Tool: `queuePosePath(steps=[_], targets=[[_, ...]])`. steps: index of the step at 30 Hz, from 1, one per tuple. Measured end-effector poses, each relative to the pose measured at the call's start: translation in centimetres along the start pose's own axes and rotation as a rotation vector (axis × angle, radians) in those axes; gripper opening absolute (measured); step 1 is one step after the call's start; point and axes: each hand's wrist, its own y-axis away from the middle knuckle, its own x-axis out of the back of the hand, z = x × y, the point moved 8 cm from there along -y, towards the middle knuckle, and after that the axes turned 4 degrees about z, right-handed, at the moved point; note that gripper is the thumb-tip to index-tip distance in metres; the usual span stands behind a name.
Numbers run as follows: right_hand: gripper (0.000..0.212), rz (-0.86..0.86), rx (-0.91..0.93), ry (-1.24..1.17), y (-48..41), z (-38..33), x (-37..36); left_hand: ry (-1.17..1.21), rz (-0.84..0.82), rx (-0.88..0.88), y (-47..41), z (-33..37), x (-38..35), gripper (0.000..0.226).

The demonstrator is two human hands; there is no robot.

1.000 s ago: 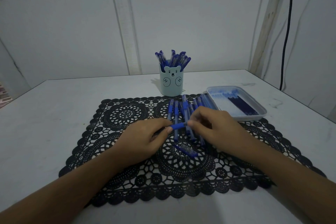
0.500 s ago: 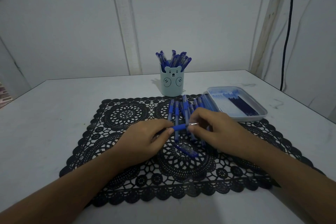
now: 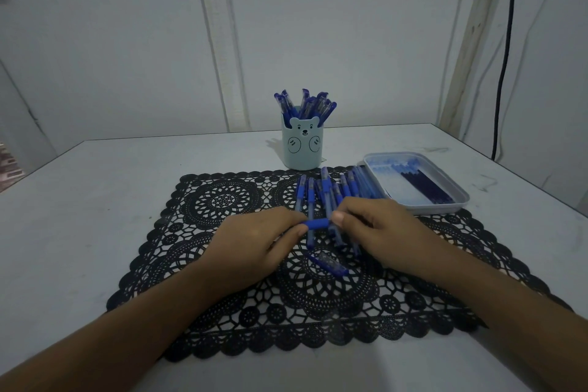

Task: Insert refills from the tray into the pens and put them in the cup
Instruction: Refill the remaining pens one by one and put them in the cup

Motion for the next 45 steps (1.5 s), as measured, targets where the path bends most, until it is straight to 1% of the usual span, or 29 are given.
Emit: queuePosePath(steps=[3,6,8,11,12,14,16,18,21,24,27,34,37,39,40,42,45], targets=[[0.023,0.056,-0.044,-0.017,-0.1,0.1,0.6,0.007,0.010,0.019,-0.1,-0.2,0.0,0.026],[0.028,0.060,-0.079,0.121,0.0,0.4,0.9,0.045,0.044,0.089,-0.2,-1.0,0.1,0.029],[0.032,-0.012,-0.034,0.223,0.3,-0.1,0.5,0.073,0.064,0.138,-0.2,-1.7,0.1,0.032],[0.031,-0.191,0.117,0.334,1.2,-1.3,-1.5,0.083,0.054,0.162,-0.1,-2.0,-0.2,0.037],[0.030,-0.221,0.150,0.359,1.4,-1.6,-2.0,0.081,0.046,0.152,-0.1,-1.9,-0.2,0.039],[0.026,-0.226,0.169,0.371,1.6,-1.8,-2.3,0.066,0.045,0.114,-0.2,-1.6,-0.2,0.041],[0.019,-0.218,0.139,0.318,1.5,-1.5,-1.9,0.055,0.055,0.098,-0.2,-1.5,-0.1,0.040],[0.010,-0.185,0.045,0.199,1.1,-0.8,-0.9,0.060,0.061,0.099,-0.2,-1.6,-0.1,0.038],[0.007,-0.032,-0.101,0.031,0.2,0.9,1.4,0.082,0.069,0.118,-0.1,-1.8,0.0,0.033],[0.001,0.129,-0.143,-0.113,-0.2,1.6,3.3,0.104,0.071,0.131,0.0,-1.9,0.0,0.029],[0.005,0.175,-0.146,-0.206,-0.4,1.9,3.6,0.121,0.054,0.128,-0.1,-1.8,-0.1,0.029],[0.008,0.132,-0.106,-0.248,-0.3,0.9,2.3,0.132,0.025,0.112,-0.2,-1.3,-0.1,0.029],[0.013,0.085,-0.082,-0.260,-0.1,0.3,1.0,0.129,-0.015,0.071,-0.2,-0.7,-0.4,0.027],[0.017,0.059,-0.040,-0.256,0.0,-0.5,0.0,0.186,-0.035,0.064,-0.2,-0.5,-0.8,0.027],[0.019,0.068,-0.026,-0.268,0.1,-0.8,-0.3,0.241,-0.035,0.091,-0.3,-0.5,-0.9,0.029],[0.022,0.113,-0.009,-0.303,0.1,-0.9,-0.1,0.347,-0.028,0.151,-0.5,-0.7,-0.9,0.033],[0.027,0.163,0.044,-0.304,0.2,-1.2,0.5,0.429,-0.038,0.186,-0.8,-0.7,-0.7,0.038]])
